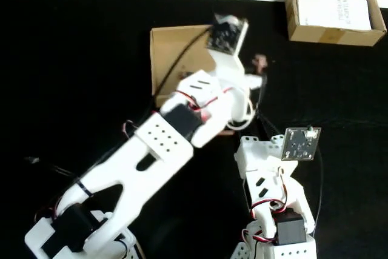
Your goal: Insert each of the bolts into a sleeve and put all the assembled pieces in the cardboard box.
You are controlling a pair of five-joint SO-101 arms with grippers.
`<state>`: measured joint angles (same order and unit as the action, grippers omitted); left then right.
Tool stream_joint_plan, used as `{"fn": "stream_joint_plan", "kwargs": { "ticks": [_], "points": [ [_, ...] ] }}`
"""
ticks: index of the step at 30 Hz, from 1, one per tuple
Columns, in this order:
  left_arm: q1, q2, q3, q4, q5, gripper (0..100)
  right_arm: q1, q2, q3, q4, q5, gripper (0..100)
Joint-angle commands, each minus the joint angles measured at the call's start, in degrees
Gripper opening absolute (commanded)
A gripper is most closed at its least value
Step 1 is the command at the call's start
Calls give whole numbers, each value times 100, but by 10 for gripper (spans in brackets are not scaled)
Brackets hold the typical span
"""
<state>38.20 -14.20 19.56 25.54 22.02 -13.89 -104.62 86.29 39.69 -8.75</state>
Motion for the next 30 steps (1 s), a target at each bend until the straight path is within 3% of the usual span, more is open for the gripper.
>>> {"fn": "stream_joint_plan", "kwargs": {
  "ticks": [1,22,30],
  "points": [
    [171,-286,48,-53,35,9,-13,-40,-233,13,-44,7],
    [-163,-620,-462,-62,-9,9,-13,-40,-4,-13,-44,7],
    [-31,-629,-4,0,26,9,-31,-40,4,-13,-44,7]
  ]
}}
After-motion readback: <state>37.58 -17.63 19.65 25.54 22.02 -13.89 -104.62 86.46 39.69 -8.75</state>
